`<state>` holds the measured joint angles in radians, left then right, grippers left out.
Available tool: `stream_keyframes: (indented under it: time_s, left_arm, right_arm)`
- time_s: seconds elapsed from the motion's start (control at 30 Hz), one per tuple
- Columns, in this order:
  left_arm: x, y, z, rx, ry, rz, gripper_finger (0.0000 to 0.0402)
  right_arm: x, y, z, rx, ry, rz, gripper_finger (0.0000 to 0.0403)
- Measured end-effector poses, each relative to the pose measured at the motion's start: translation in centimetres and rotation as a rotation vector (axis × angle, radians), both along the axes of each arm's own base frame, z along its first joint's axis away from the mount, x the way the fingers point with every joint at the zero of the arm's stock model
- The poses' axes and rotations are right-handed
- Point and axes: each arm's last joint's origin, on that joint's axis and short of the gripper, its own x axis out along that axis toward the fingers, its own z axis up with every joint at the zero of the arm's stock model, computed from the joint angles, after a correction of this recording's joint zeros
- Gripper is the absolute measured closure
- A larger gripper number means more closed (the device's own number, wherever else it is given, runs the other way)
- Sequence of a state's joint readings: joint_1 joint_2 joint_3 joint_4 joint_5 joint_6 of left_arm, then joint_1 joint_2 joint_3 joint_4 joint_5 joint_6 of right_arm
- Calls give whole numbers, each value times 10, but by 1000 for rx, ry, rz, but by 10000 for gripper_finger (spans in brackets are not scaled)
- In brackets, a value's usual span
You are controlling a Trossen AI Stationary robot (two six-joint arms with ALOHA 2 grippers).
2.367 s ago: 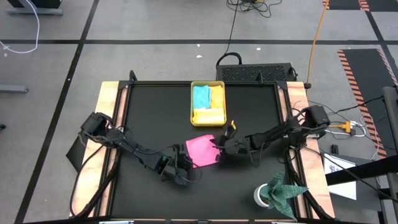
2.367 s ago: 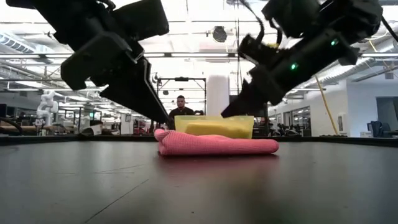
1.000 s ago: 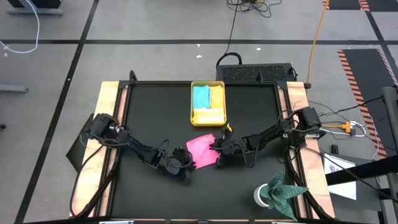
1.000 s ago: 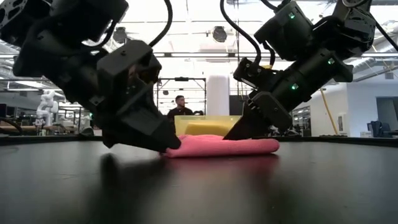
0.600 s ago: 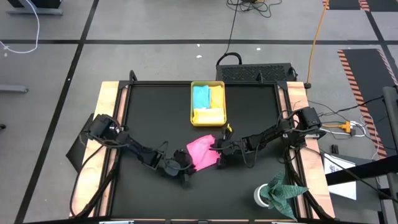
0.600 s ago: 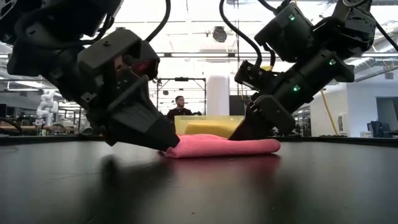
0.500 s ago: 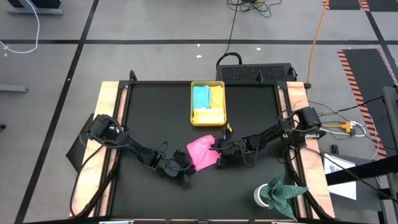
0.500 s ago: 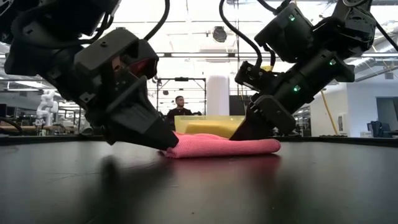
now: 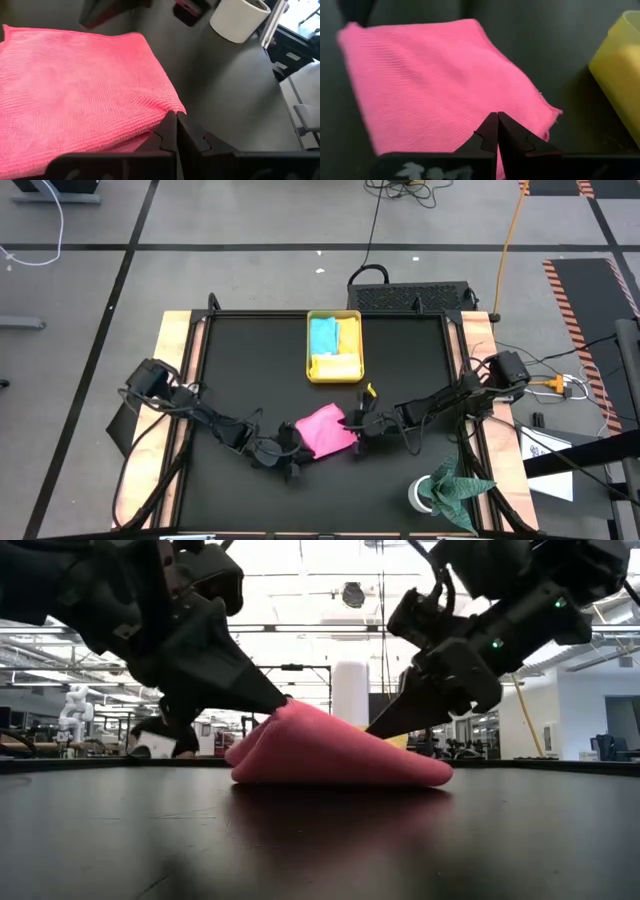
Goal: Fold microfiber towels
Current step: Fold the pink towel
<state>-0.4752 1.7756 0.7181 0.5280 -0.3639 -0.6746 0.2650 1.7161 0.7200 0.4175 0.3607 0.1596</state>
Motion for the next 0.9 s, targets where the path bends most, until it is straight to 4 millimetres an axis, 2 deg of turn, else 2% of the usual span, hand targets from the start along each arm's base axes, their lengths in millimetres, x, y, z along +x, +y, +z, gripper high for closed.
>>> stream_keyframes:
  time_s: [0.2,0.4,0.53,0.73,0.83,0.9]
  left_arm:
    - [-1,2,-4,-29,60,-48,377]
    - [-6,-9,-4,13,65,-169,347]
    - [-7,-10,-4,8,66,-177,297]
    - [-3,-2,0,-64,80,-181,198]
    - [2,9,14,-39,2,-107,174]
    - [4,15,15,30,-6,-69,173]
  right_arm:
    - [-2,8,-3,31,26,100,403]
    - [-1,11,-2,84,32,180,403]
    - [-1,11,-2,76,28,187,403]
    - [-1,13,-2,116,32,265,403]
    - [-1,16,-1,139,33,335,403]
    - [-1,16,-1,143,38,359,403]
